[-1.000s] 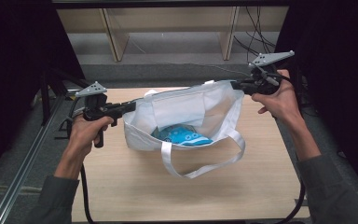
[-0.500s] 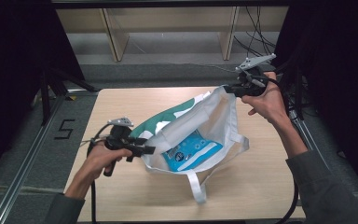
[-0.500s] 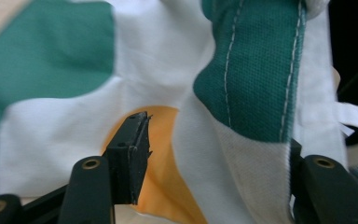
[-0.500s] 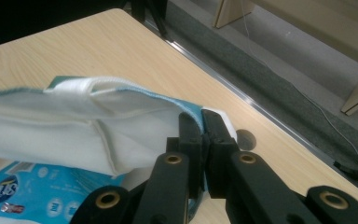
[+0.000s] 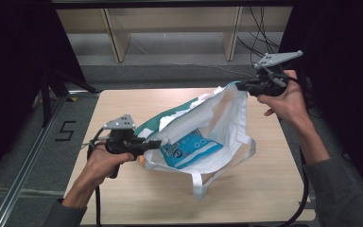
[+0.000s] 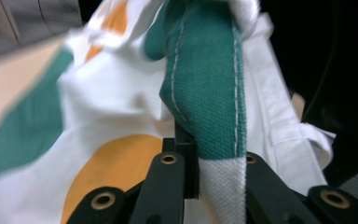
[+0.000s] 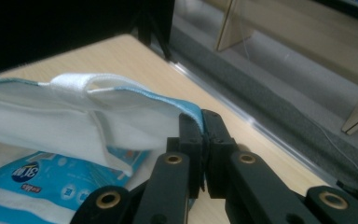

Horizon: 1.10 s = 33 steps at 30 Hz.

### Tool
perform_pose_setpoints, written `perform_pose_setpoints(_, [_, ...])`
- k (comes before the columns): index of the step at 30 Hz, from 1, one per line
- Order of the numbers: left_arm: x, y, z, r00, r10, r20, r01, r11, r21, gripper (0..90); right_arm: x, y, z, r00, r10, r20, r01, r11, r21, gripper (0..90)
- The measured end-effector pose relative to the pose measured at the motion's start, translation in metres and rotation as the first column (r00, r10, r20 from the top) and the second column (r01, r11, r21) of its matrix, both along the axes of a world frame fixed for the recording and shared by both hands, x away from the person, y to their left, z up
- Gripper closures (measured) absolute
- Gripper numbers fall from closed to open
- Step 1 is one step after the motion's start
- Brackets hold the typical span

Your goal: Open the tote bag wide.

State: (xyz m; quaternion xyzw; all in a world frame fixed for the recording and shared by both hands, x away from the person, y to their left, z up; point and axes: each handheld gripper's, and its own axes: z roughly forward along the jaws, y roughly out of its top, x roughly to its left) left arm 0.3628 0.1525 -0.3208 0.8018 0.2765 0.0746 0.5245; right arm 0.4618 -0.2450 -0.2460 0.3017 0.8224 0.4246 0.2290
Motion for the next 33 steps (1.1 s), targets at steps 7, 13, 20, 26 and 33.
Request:
perform_pose_setpoints(7, [0.013, 0.002, 0.064, 0.9986, 0.018, 0.05, -0.013, 0.9967, -0.079, 85.8, -0.015, -0.025, 0.04, 0.9967, -0.03, 0.075, 0.024, 0.996, 0.084, 88.8])
perform_pose_setpoints(13, [0.049, 0.01, 0.06, 0.9976, 0.068, -0.009, -0.069, 0.9886, -0.134, 85.7, -0.013, -0.029, 0.038, 0.9955, -0.035, 0.088, 0.028, 0.996, 0.081, 88.7])
perform_pose_setpoints(20, [0.073, 0.023, 0.039, 0.9884, 0.144, -0.05, -0.149, 0.9783, -0.144, 83.0, 0.005, -0.02, 0.019, 0.9979, -0.051, 0.041, 0.049, 0.997, 0.057, 88.6])
perform_pose_setpoints(26, [0.077, 0.042, 0.005, 0.9792, 0.185, -0.082, -0.194, 0.9739, -0.117, 81.8, 0.018, -0.002, 0.0, 0.999, -0.042, 0.013, 0.041, 0.998, 0.054, 88.5])
perform_pose_setpoints(33, [0.083, 0.053, -0.041, 0.9613, 0.203, -0.186, -0.229, 0.9648, -0.13, 82.7, 0.034, 0.022, -0.028, 0.9959, -0.043, -0.079, 0.041, 0.999, -0.031, 84.2])
